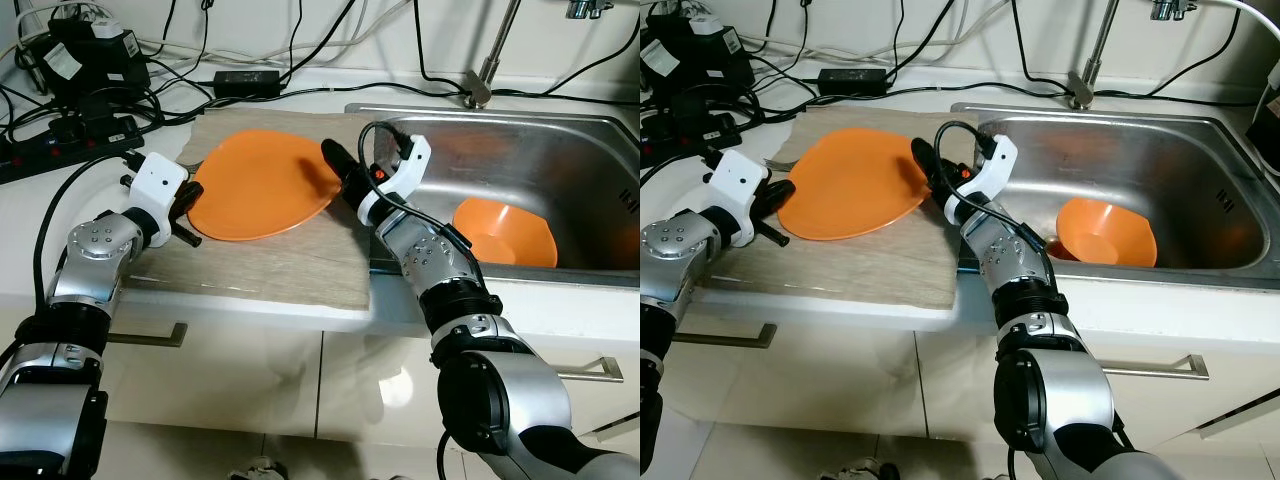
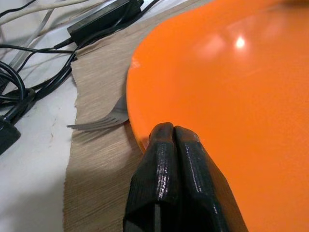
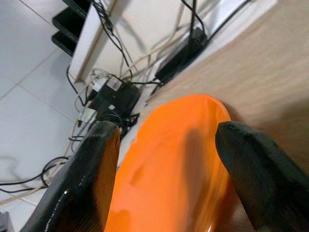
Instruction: Kitchen organization
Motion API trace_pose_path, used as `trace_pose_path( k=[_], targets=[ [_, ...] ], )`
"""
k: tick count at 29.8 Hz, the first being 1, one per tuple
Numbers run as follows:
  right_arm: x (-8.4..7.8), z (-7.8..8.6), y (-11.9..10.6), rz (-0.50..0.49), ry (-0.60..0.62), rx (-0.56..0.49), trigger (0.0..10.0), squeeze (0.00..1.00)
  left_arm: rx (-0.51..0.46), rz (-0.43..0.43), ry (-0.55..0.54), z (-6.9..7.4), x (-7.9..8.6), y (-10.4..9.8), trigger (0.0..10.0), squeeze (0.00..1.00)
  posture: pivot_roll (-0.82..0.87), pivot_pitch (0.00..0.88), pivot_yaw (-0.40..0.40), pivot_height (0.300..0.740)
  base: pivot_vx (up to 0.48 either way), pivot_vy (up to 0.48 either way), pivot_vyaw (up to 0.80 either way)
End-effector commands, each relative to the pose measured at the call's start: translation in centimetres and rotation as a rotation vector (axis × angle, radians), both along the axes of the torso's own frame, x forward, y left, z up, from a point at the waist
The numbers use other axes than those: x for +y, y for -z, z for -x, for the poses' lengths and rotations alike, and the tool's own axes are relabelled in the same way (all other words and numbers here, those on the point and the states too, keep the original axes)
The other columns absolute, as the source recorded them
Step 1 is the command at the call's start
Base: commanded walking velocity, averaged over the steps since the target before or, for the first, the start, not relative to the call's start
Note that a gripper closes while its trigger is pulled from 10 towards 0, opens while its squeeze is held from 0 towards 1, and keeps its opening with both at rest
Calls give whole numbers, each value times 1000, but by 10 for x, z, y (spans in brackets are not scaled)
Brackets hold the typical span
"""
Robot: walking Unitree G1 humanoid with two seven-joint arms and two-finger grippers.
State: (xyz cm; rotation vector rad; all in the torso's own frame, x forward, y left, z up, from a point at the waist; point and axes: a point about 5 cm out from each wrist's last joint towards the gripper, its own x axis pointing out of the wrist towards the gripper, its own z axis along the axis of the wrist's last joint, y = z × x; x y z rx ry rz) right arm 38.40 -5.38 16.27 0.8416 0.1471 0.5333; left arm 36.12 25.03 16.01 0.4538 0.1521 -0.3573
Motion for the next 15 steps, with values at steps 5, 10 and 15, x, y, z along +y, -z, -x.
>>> trace_pose_path(
  k=[5,10,15],
  targets=[
    [-1,-3,-7,11,-10,-25,10000,0,150,-31,-3,10,1,32,10000,0,59,43,-8,740,0,0,0],
    [-8,-4,-5,31,8,-30,10000,0,152,-28,-6,10,1,33,10000,0,55,46,-10,740,0,0,0],
    [-19,-8,-20,49,40,-105,10000,0,153,-26,-9,11,1,35,10000,0,52,46,-9,740,0,0,0]
  ],
)
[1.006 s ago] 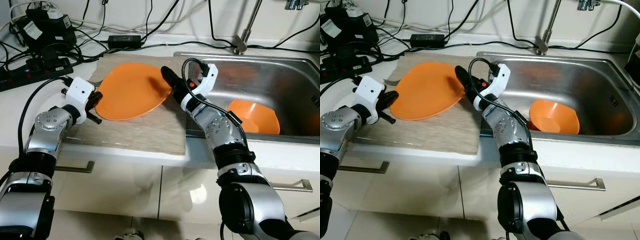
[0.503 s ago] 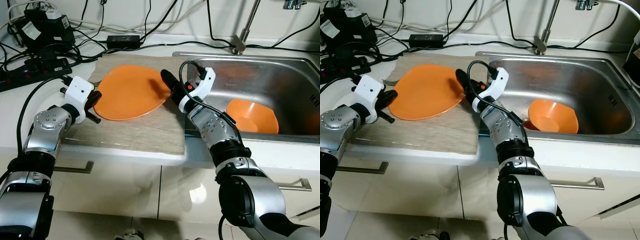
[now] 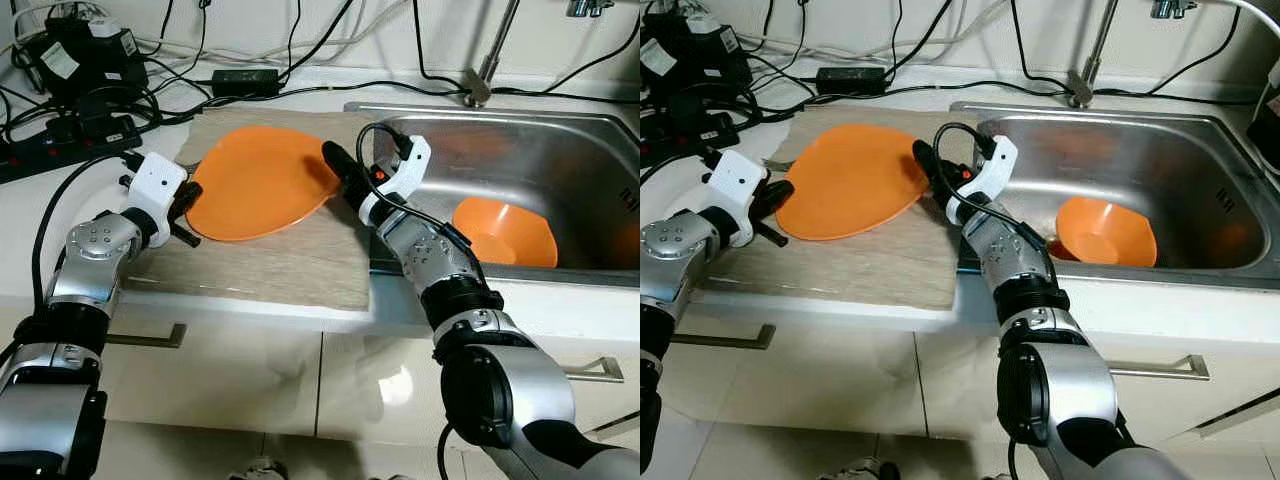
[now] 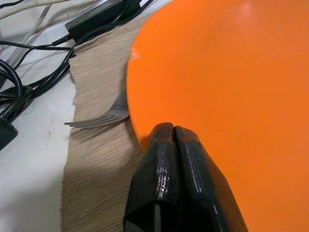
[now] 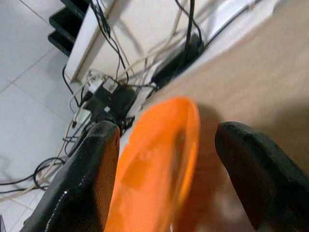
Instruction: Kitchen organization
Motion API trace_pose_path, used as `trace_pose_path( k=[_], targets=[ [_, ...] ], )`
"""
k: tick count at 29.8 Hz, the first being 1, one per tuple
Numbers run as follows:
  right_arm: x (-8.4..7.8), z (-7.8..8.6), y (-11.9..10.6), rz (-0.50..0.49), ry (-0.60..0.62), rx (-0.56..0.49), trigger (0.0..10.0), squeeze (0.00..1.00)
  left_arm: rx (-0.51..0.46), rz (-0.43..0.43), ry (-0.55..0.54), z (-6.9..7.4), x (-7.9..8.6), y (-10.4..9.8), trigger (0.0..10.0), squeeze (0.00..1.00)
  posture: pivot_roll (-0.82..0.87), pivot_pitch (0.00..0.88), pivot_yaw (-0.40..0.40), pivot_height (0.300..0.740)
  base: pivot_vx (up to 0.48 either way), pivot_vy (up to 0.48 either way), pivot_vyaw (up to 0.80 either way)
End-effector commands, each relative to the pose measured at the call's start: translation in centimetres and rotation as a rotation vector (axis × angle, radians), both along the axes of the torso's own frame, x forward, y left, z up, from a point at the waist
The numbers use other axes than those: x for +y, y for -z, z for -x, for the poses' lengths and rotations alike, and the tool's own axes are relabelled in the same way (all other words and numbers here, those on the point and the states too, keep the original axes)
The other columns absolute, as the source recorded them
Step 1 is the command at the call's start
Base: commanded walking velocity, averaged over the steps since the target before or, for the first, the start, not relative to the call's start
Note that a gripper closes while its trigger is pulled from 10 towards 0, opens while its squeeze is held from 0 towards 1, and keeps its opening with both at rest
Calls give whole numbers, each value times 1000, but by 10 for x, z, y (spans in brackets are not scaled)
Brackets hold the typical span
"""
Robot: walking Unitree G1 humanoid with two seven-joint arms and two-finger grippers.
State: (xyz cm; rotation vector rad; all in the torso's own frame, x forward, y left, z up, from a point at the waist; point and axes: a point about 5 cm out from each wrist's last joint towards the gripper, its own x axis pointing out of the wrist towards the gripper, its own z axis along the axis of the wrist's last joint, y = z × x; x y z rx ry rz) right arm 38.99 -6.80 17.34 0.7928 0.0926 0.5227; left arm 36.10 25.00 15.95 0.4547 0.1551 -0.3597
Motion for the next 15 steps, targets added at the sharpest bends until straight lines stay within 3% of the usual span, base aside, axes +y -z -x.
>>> trace_pose_path(
  k=[1,6,15],
  targets=[
    [-6,-2,-12,22,12,-64,10000,0,150,-24,-12,11,2,35,10000,0,51,45,-9,740,0,0,0],
    [-16,-4,-28,11,24,-114,10000,0,152,-19,-17,11,1,36,10000,0,42,40,-11,740,0,0,0],
    [-14,-4,-16,31,31,-67,10000,0,146,-19,-16,9,0,34,10000,0,47,35,-12,740,0,0,0]
  ],
)
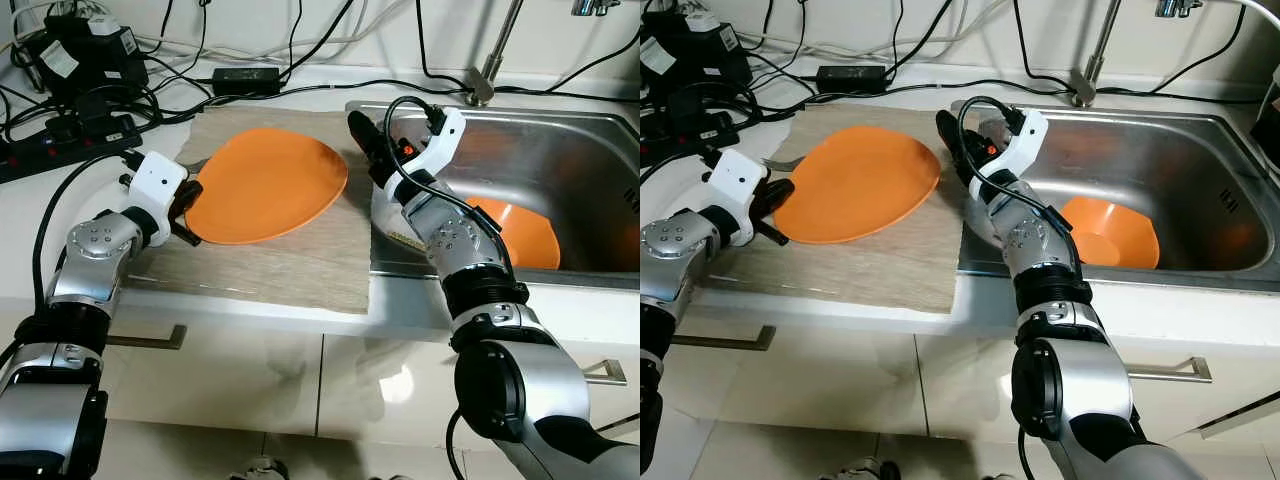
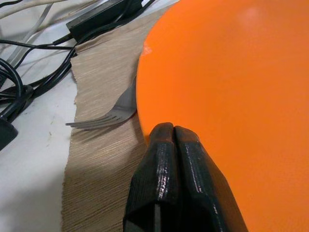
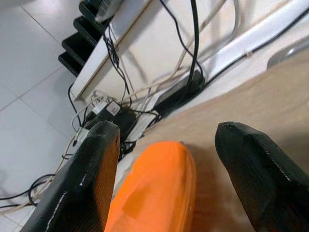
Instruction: Kitchen organization
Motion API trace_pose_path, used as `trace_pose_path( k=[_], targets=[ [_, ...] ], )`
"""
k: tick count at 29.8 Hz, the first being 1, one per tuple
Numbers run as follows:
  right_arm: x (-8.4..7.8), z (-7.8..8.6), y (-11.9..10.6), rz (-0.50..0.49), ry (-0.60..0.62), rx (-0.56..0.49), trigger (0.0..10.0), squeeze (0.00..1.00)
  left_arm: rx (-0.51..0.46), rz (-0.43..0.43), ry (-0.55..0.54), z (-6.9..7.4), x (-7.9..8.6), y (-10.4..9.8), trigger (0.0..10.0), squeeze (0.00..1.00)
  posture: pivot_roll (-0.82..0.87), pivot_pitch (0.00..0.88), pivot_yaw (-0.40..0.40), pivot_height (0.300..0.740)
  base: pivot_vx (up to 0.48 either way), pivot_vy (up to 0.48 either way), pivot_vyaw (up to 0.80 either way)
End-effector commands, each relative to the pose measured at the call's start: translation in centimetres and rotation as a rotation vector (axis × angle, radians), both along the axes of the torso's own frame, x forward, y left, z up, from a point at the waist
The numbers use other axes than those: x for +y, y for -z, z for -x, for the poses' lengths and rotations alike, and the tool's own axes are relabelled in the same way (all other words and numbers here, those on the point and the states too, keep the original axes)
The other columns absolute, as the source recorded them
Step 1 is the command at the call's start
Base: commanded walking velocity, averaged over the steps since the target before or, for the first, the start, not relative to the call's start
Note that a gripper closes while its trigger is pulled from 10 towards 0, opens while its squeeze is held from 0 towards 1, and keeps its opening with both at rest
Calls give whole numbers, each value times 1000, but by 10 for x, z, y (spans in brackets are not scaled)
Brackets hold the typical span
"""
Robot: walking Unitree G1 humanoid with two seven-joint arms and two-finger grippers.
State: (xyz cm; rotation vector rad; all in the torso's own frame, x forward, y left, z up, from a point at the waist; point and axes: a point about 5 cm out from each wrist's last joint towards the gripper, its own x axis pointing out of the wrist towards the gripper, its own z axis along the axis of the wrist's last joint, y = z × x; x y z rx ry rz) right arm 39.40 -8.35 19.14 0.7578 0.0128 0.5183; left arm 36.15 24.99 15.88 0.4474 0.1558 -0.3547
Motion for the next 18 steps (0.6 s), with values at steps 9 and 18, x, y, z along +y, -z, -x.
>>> trace_pose_path(
  k=[9,18],
  targets=[
    [7,4,18,13,-26,83,10000,0,146,-29,-16,11,3,34,10000,0,52,40,-12,740,0,0,0],
    [12,8,29,28,-39,122,10000,0,146,-30,-18,11,4,34,10000,0,51,45,-13,740,0,0,0]
  ],
)
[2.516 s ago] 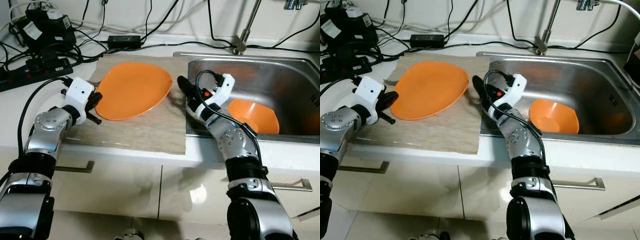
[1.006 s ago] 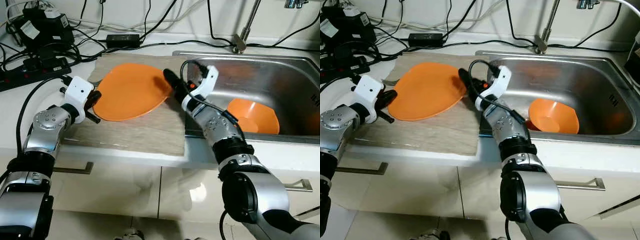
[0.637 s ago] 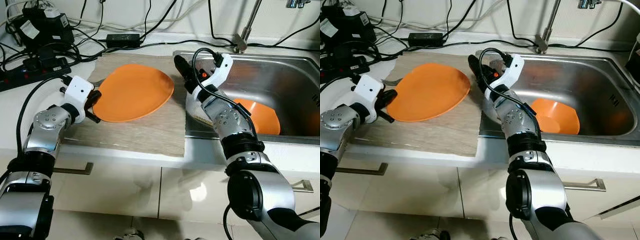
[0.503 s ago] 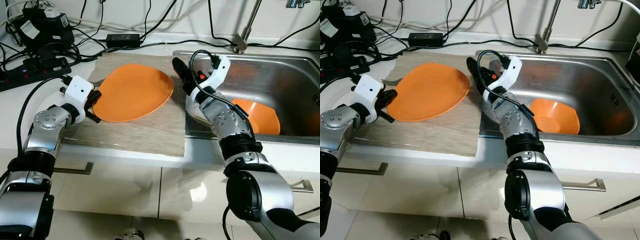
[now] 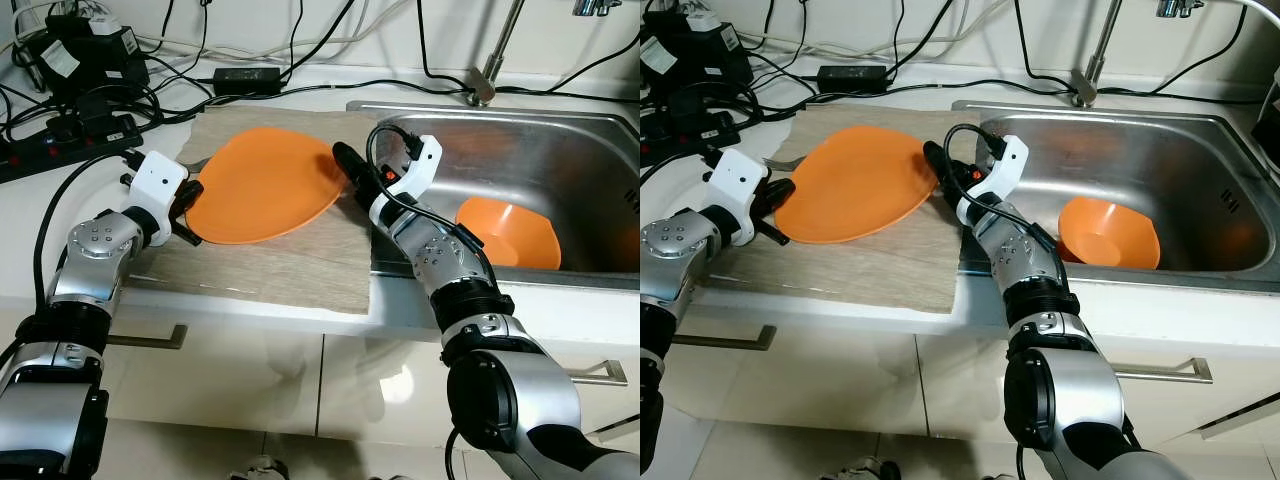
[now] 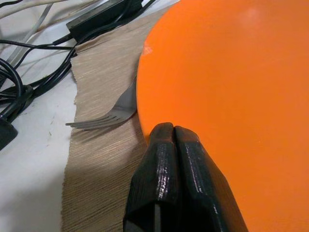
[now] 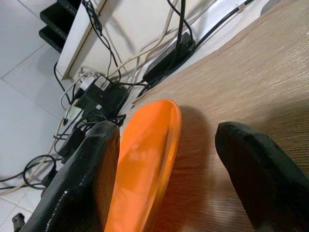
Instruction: Kitchen organization
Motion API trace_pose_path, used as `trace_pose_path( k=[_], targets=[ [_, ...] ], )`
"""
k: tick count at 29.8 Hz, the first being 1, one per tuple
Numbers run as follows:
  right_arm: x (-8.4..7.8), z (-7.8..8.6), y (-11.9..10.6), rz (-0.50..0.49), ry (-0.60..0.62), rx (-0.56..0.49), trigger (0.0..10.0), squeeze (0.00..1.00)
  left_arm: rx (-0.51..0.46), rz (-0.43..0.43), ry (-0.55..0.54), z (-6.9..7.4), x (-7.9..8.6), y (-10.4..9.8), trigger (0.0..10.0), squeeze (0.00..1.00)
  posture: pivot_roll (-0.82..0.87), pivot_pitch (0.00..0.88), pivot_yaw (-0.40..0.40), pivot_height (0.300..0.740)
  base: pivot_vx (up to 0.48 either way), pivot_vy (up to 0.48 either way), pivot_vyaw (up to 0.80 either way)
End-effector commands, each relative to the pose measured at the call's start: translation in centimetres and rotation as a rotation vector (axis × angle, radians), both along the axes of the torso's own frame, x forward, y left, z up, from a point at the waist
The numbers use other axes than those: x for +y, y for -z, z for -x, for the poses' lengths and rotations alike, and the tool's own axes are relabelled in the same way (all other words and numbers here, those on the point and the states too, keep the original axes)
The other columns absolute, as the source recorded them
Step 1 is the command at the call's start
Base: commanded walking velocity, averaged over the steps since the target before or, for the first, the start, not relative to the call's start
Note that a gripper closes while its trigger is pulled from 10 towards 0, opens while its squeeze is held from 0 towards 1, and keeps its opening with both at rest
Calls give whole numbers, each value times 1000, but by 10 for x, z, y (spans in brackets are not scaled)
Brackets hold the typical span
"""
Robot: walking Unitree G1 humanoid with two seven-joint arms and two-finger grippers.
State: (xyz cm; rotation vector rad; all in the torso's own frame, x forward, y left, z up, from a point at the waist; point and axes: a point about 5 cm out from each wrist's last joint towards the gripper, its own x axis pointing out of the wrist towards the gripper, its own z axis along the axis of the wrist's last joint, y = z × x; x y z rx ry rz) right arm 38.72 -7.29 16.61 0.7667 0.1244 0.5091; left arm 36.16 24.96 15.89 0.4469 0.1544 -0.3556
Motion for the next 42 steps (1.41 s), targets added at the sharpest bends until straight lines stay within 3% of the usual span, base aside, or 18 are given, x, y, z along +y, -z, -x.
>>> trace_pose_path(
  k=[1,19,20,28,42],
  targets=[
    [3,1,4,7,-13,26,10000,0,147,-30,-20,11,4,34,10000,0,51,46,-13,740,0,0,0],
    [30,6,4,29,-97,12,10000,0,142,-32,-16,11,3,33,10000,0,60,44,-17,740,0,0,0],
    [29,5,3,48,-81,-2,0,0,142,-32,-17,11,4,33,10000,0,60,41,-17,740,0,0,0],
    [21,2,1,163,-12,-65,0,0,140,-33,-18,11,3,33,10000,0,55,32,-18,740,0,0,0],
    [21,3,6,179,4,-63,0,0,138,-34,-15,11,2,34,10000,0,58,23,-21,740,0,0,0]
  ],
)
